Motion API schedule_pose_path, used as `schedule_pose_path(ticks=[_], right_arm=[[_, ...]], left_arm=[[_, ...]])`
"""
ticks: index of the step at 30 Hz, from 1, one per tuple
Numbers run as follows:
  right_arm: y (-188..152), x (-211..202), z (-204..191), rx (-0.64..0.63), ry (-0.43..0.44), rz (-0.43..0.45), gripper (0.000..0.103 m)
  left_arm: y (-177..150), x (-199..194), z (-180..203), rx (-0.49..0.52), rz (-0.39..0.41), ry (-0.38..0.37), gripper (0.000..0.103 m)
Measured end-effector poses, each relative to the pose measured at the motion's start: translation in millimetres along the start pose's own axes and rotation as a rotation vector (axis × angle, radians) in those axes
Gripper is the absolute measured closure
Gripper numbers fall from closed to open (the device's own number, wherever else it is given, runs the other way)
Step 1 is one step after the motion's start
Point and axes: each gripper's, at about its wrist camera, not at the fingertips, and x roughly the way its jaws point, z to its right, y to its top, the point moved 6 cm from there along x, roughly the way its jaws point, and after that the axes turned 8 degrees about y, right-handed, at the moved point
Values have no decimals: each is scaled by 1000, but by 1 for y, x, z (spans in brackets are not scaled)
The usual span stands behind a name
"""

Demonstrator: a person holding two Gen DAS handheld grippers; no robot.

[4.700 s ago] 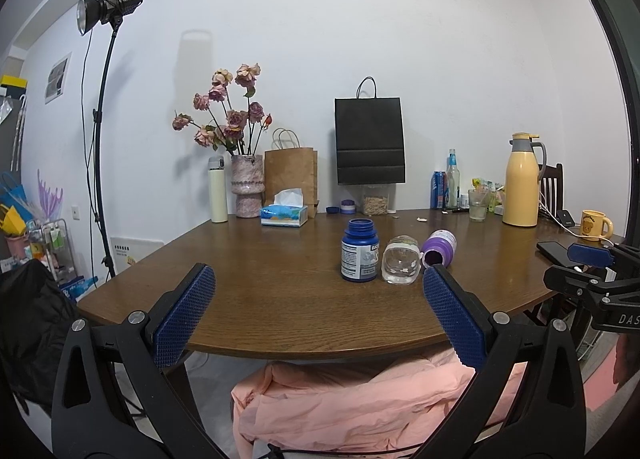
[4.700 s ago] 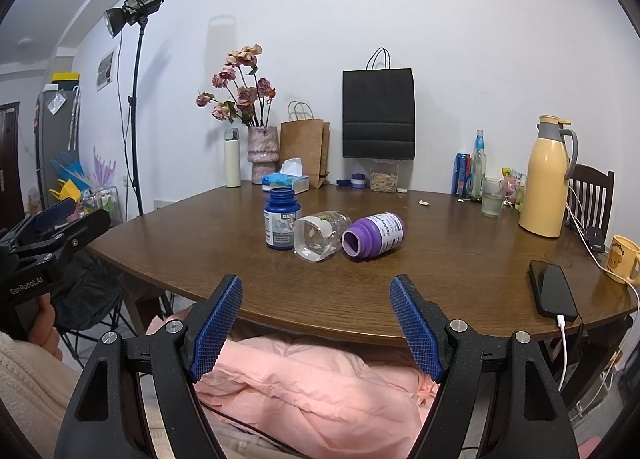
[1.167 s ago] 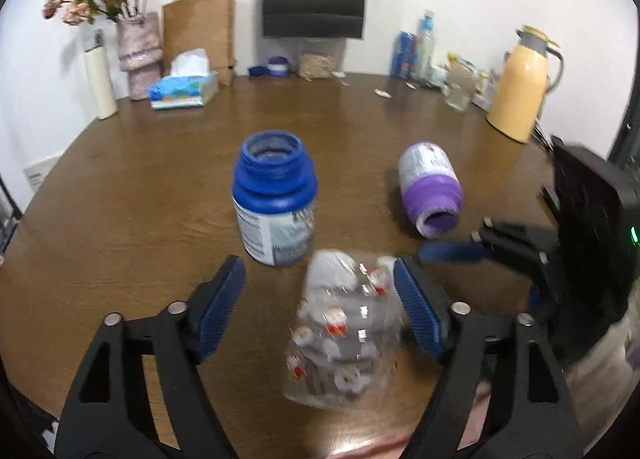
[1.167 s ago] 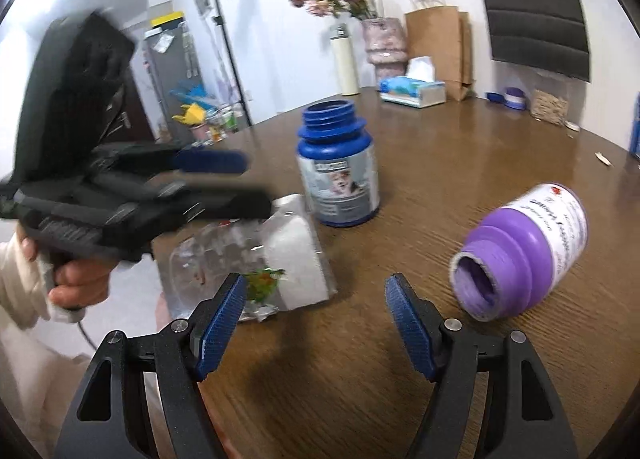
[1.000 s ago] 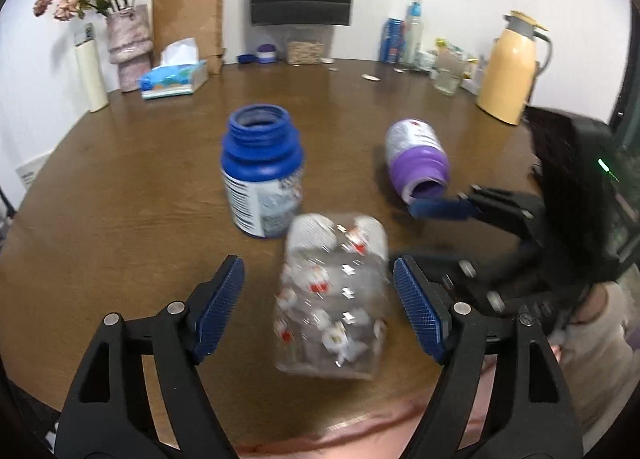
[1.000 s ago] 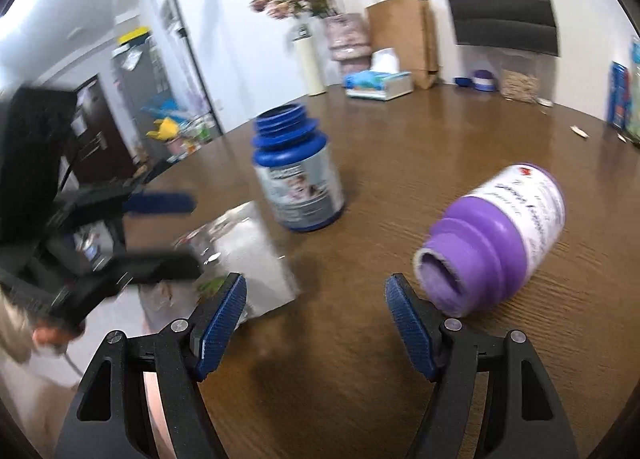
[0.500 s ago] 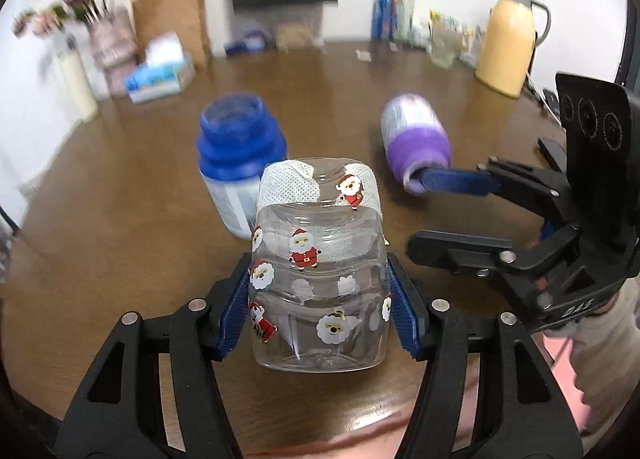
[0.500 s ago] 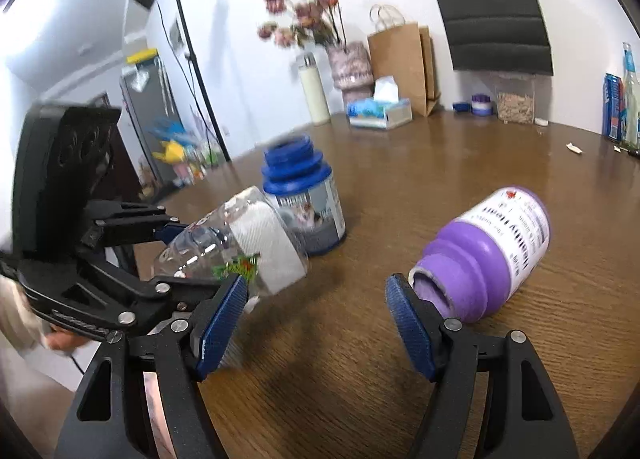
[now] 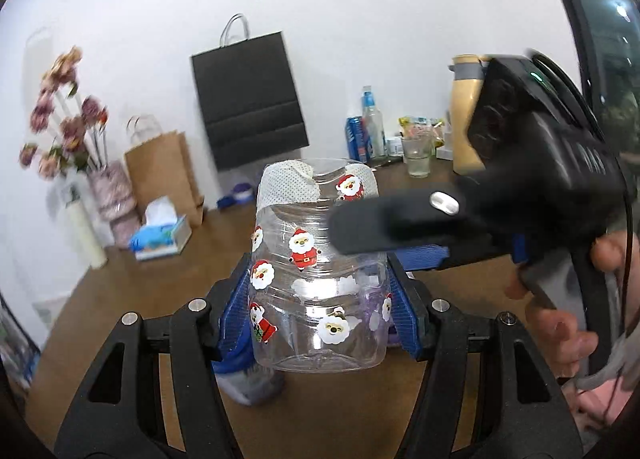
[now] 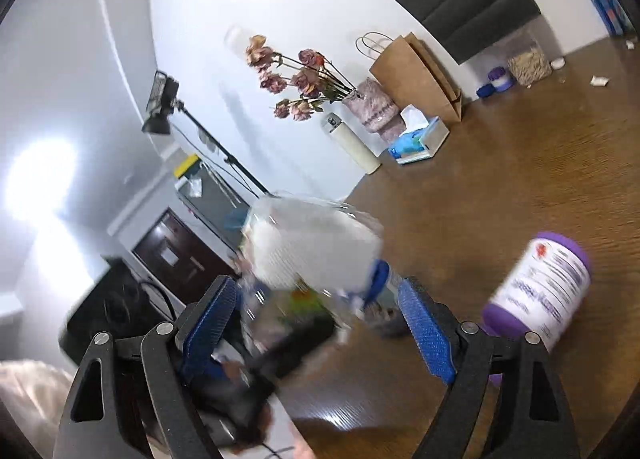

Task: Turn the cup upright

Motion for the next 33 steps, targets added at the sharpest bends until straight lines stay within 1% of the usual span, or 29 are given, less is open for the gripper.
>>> schedule_pose_path(ticks=[3, 4, 5, 6, 7, 8, 10, 12, 13, 14, 16, 17, 18, 20, 21, 22, 23, 24, 26, 28, 29, 30, 31, 32, 33], right_arm=[[11, 7, 3, 18, -3, 5, 16], [13, 9, 5, 35, -2, 1, 23], [17, 11, 7, 86, 43, 5, 30], [20, 12, 6, 107, 75, 10, 36], [22, 11, 6, 101, 60, 20, 36], [27, 11, 3, 60, 19, 24, 36], [31, 8, 0, 19, -25, 32, 37], [39, 0, 0, -4, -83, 46, 37], [42, -5, 1, -12, -101, 61, 37], [47, -10, 1, -26, -130, 78, 37], [53, -16, 2, -52, -180, 92, 37], [55, -18, 2, -60, -197, 100, 37], [56, -18, 4, -67, -216, 102, 37], [58, -19, 9, -77, -264, 101, 37], [58, -18, 10, -87, -286, 98, 37], [58, -18, 12, -98, -311, 97, 37], [58, -17, 14, -117, -355, 94, 37], [58, -16, 16, -125, -370, 90, 37], [56, -15, 18, -138, -382, 81, 37], [55, -13, 19, -151, -396, 70, 37], [55, -12, 17, -159, -400, 68, 37], [55, -13, 14, -167, -388, 72, 37], [57, -12, 10, -179, -385, 73, 37], [58, -12, 7, -197, -401, 74, 37], [61, -11, 4, -208, -410, 75, 37]], left_arm=[[6, 3, -1, 11, 38, -14, 45], [8, 5, -3, 11, 45, -21, 45], [9, 6, -4, 4, 49, -26, 45], [11, 8, -6, -7, 57, -27, 45], [13, 11, -7, -15, 61, -39, 44], [17, 15, -7, -17, 56, -55, 44], [24, 22, -8, -23, 38, -111, 43], [38, 29, -2, 28, 8, -185, 40], [44, 29, 1, 56, 14, -211, 36], [52, 27, 4, 94, 47, -231, 33], [64, 25, 6, 151, 131, -270, 22], [68, 26, 8, 181, 163, -306, 21], [69, 29, 9, 196, 168, -345, 21], [67, 43, 7, 185, 139, -414, 21], [64, 53, 4, 156, 104, -457, 19], [59, 64, 0, 119, 52, -514, 19], [54, 72, -3, 90, 16, -538, 18], [50, 78, -7, 59, -12, -545, 19], [41, 86, -15, 8, -44, -560, 18], [39, 82, -18, -12, -88, -553, 20], [41, 71, -16, 5, -74, -555, 20], [46, 59, -15, 49, -31, -551, 19], [51, 45, -13, 118, 52, -533, 18], [56, 39, -10, 175, 102, -517, 16], [57, 37, -8, 232, 134, -511, 10]])
